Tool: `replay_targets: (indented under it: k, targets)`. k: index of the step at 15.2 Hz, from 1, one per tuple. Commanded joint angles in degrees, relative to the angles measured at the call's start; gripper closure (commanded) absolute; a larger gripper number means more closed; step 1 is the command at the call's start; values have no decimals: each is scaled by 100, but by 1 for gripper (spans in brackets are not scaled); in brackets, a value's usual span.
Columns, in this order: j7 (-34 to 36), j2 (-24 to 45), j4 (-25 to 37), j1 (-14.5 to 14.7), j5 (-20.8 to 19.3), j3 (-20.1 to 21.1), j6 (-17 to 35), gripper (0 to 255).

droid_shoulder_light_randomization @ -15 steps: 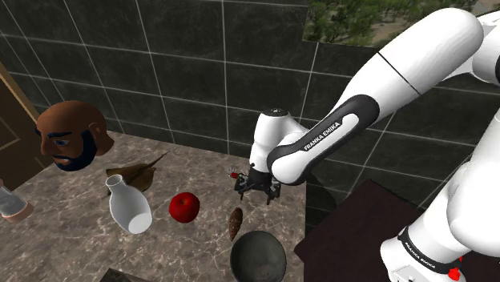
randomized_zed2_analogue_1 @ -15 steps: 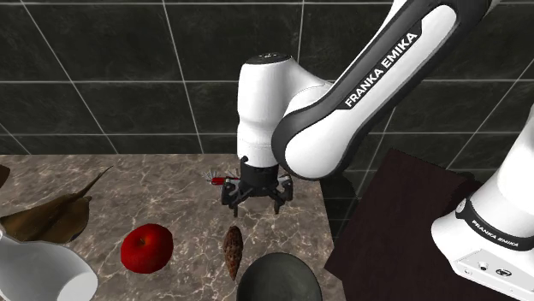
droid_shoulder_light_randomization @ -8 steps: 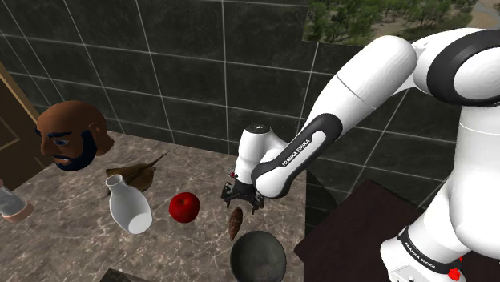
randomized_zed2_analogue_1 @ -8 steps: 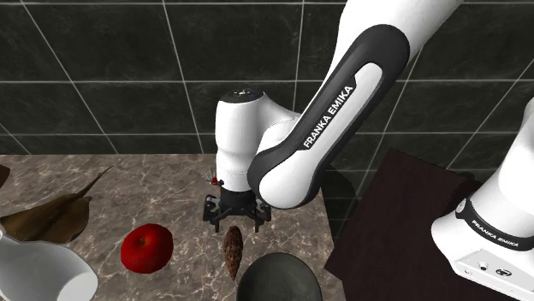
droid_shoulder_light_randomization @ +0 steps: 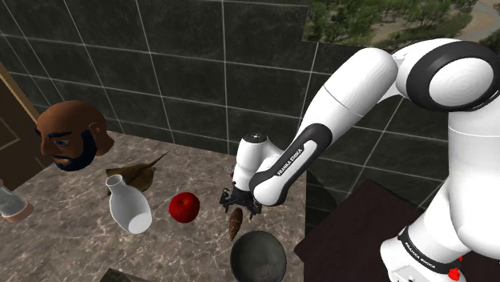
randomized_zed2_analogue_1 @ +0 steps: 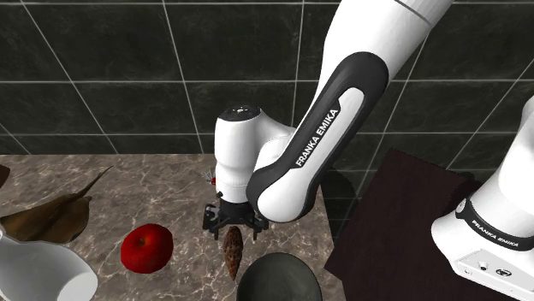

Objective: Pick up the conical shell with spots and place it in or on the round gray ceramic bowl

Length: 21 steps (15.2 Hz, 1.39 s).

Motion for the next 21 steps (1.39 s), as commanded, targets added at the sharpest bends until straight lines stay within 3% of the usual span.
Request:
replay_targets:
  k: [1,4,5,13,21]
  targets:
    - [3,8,5,4,-3,-3,5,0]
    - [2,7,5,4,-2,-3,4,0]
    - [2,7,5,4,-2,-3,4,255]
    - [2,41,46,10,-13,-15,-4,255]
    - [-28,-370,-69,-96,104,109,-289,255]
